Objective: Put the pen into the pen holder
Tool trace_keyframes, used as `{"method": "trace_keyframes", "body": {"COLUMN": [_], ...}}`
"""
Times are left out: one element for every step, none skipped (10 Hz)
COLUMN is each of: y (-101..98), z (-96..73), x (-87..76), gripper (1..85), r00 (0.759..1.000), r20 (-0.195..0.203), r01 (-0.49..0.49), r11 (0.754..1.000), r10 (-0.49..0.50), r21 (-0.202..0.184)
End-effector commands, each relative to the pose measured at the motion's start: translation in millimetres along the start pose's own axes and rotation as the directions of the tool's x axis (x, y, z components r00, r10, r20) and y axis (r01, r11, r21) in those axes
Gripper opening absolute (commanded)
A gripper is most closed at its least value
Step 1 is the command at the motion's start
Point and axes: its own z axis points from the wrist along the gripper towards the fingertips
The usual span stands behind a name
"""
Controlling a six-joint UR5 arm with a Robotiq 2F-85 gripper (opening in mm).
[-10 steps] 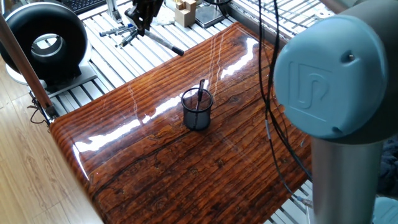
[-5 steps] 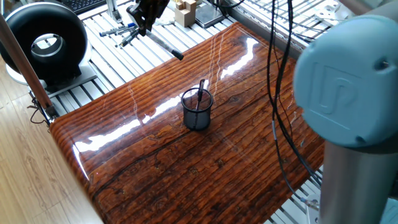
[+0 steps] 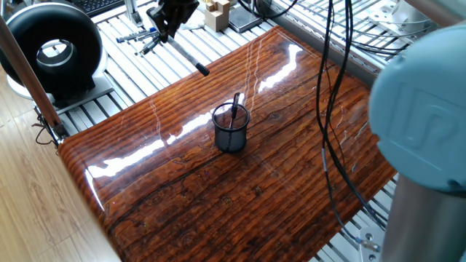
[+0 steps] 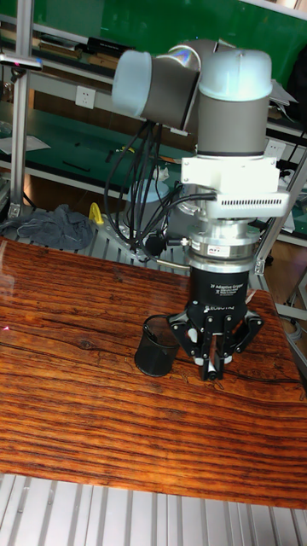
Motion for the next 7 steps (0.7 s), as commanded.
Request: {"method": "trace_keyframes", "body": {"y": [2.0,0.5,-0.4,-0.2,0.0,-1.3,-4.1], "z": [12.1,18.5,20.2,18.1,16.9,19.1,24.9], "x": [7.2,14.0,20.4,25.0,30.1,35.3,41.8], "gripper": [1.3,1.3,1.3,1.3,1.3,1.3,1.3], "r00": [0.998,0.997,0.997,0.998,0.998,0.997,0.996], "r20": [0.053,0.062,0.057,0.046,0.032,0.025,0.031], "r01": [0.026,0.04,0.047,0.048,0.049,0.067,0.081], "r11": [0.999,0.999,0.998,0.998,0.998,0.997,0.995], "r10": [-0.027,-0.042,-0.049,-0.051,-0.051,-0.069,-0.083], "r21": [0.023,0.034,0.047,0.051,0.05,0.049,0.051]}}
